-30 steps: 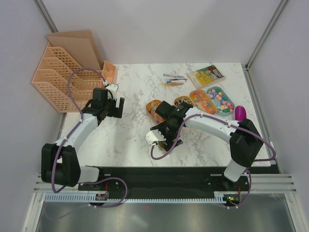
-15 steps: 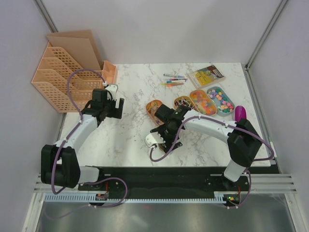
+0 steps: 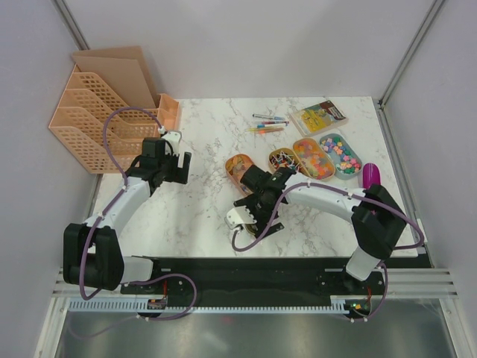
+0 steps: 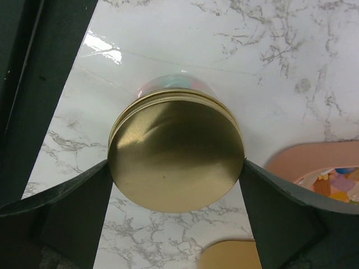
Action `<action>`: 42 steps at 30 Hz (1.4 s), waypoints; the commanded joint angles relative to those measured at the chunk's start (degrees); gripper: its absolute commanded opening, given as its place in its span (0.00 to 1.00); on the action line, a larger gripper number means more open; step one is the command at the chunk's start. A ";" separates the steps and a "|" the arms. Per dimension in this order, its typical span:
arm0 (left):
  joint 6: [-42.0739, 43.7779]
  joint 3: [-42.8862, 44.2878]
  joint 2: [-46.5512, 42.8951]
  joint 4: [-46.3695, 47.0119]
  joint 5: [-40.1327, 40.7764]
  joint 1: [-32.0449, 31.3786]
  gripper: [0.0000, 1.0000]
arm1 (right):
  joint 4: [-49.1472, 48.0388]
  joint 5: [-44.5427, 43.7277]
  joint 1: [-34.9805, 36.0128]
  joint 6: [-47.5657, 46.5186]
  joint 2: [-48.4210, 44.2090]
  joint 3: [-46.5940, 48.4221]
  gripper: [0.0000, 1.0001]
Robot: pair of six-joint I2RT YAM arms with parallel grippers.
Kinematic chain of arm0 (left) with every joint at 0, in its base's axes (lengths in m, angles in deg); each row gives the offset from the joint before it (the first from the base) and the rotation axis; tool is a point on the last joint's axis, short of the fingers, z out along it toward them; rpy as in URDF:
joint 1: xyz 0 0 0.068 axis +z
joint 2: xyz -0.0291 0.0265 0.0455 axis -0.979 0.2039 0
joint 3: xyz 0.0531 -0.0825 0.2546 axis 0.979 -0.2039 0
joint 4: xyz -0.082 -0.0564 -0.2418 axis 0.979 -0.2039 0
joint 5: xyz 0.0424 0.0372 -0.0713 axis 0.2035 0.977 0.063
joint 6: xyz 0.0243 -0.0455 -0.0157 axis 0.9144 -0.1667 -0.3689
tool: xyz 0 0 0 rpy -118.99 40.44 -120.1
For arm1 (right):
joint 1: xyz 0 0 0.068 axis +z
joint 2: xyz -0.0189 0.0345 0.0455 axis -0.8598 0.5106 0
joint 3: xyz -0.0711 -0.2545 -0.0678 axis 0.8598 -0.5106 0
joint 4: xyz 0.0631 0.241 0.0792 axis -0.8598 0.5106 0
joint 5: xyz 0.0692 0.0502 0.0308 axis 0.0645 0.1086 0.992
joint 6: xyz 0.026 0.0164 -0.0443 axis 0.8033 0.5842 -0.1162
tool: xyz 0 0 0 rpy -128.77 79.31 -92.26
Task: Pack the candies
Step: Close the bottle lid on the packing bottle.
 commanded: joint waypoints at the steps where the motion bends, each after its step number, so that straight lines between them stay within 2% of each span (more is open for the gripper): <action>1: -0.64 -0.10 -1.37 2.20 -0.75 0.27 1.00 | -2.21 -1.70 0.13 1.32 -4.08 -2.66 0.98; 14: -0.90 1.57 -1.02 2.55 -2.42 0.27 1.00 | -4.77 -7.59 -0.04 8.26 -13.05 -9.52 0.98; 18: -0.90 1.83 -1.46 2.29 -2.51 0.27 1.00 | -2.49 -8.48 -2.59 7.65 -17.35 -10.49 0.96; 19: -0.99 1.83 -1.63 2.20 -3.21 0.27 1.00 | -1.96 -6.82 -3.03 7.56 -19.36 -10.32 0.91; 21: -1.43 1.31 -1.72 2.12 -4.18 0.27 0.98 | -1.26 -4.80 -3.21 7.21 -20.61 -9.27 0.65; 22: -1.69 0.26 -1.72 2.12 -6.01 0.19 0.93 | -1.25 -2.70 -3.12 7.73 -20.61 -8.65 0.33; 23: -1.78 -0.36 -1.98 2.20 -7.07 0.19 0.89 | -1.60 -2.24 -2.86 8.00 -20.44 -7.86 0.21; 24: -2.04 -2.02 -2.07 2.47 -8.30 0.19 0.76 | -2.82 -2.41 -2.34 8.26 -19.92 -7.60 0.10; 25: -2.05 -2.82 -2.59 2.64 -11.36 0.19 0.69 | -3.62 -2.58 -1.81 8.79 -19.48 -7.51 0.01; 27: -2.22 -4.31 -3.30 3.17 -14.10 0.10 0.54 | -4.07 -2.06 -0.93 8.70 -17.38 -6.72 0.00; 28: -2.31 -5.62 -3.56 3.52 -15.33 0.10 0.39 | -3.63 -1.97 -0.58 8.44 -16.32 -6.37 0.00; 29: -2.40 -5.99 -4.26 3.52 -16.65 0.10 0.36 | -3.02 -1.97 0.47 8.09 -15.18 -5.67 0.00; 38: -2.13 -7.04 -5.50 3.87 -15.34 0.19 0.36 | -4.06 -0.74 4.17 9.41 -8.84 -7.41 0.00; 42: -2.22 -6.78 -5.41 4.14 -15.26 0.10 0.36 | -4.16 -2.84 4.26 9.76 -7.25 -9.00 0.00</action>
